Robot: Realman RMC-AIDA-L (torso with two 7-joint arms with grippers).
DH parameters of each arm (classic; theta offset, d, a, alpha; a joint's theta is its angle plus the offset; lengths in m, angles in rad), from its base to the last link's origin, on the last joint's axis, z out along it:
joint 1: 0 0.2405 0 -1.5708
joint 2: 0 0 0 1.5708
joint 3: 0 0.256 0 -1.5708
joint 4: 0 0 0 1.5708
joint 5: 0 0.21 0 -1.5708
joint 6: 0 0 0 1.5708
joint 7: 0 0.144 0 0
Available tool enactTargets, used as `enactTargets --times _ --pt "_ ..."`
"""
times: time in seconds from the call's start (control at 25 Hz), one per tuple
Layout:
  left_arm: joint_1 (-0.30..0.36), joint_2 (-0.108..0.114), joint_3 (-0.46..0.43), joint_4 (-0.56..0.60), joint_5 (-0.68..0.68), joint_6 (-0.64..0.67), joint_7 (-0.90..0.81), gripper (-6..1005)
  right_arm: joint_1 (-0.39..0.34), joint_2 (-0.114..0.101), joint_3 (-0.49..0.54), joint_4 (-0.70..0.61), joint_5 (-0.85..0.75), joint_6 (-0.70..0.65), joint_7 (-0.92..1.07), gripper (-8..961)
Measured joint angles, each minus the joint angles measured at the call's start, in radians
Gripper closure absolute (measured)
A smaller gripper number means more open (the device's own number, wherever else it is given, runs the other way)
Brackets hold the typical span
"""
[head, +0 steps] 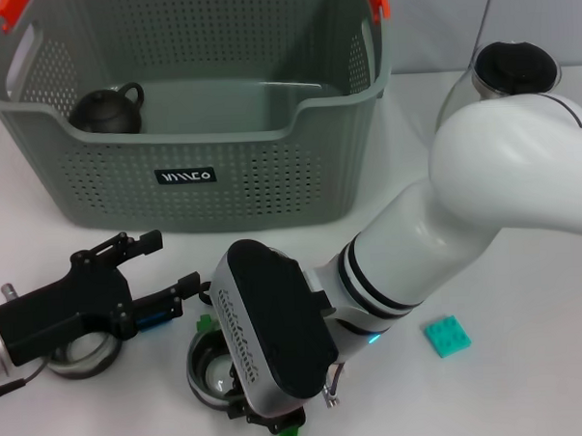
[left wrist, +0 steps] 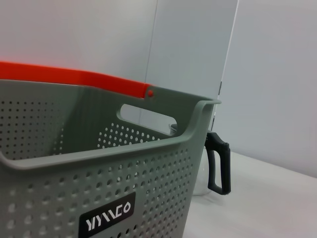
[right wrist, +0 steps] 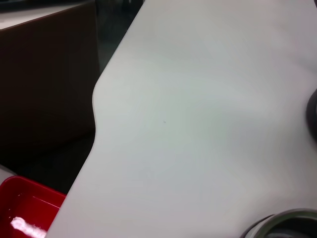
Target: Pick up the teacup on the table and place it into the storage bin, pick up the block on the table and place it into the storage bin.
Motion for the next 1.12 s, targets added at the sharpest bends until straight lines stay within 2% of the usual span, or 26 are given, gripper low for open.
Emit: enactTargets --times 0.16,0.36,0.48,0.6,0.8,1.0,1.12 --pt "0.0 0.0 0.0 0.0 0.0 0.0 0.0 172 -0.006 -0.004 0.002 -0.016 0.0 -0.007 0.008 883" --pt "0.001 0.0 0.0 0.0 0.0 0.0 0.0 172 -0.02 -0.015 0.013 -0.062 -0.007 -0.067 0.051 883" --pt "0.001 0.0 0.0 0.0 0.0 0.006 0.0 172 -0.047 -0.023 0.067 -0.108 -0.031 -0.175 0.08 882" --pt "0.002 0.0 0.0 0.0 0.0 0.009 0.0 172 -0.095 -0.024 0.184 -0.178 -0.084 -0.35 0.108 882" --pt "0.008 0.0 0.0 0.003 0.0 0.01 0.0 172 -0.204 -0.025 0.477 -0.387 -0.105 -0.674 0.126 888" --pt "0.008 0.0 0.0 0.003 0.0 0.011 0.0 172 -0.216 -0.026 0.766 -0.495 -0.038 -0.941 0.182 878" --pt "0.008 0.0 0.0 0.003 -0.001 0.012 0.0 172 -0.207 -0.067 0.882 -0.544 0.039 -0.98 0.246 871"
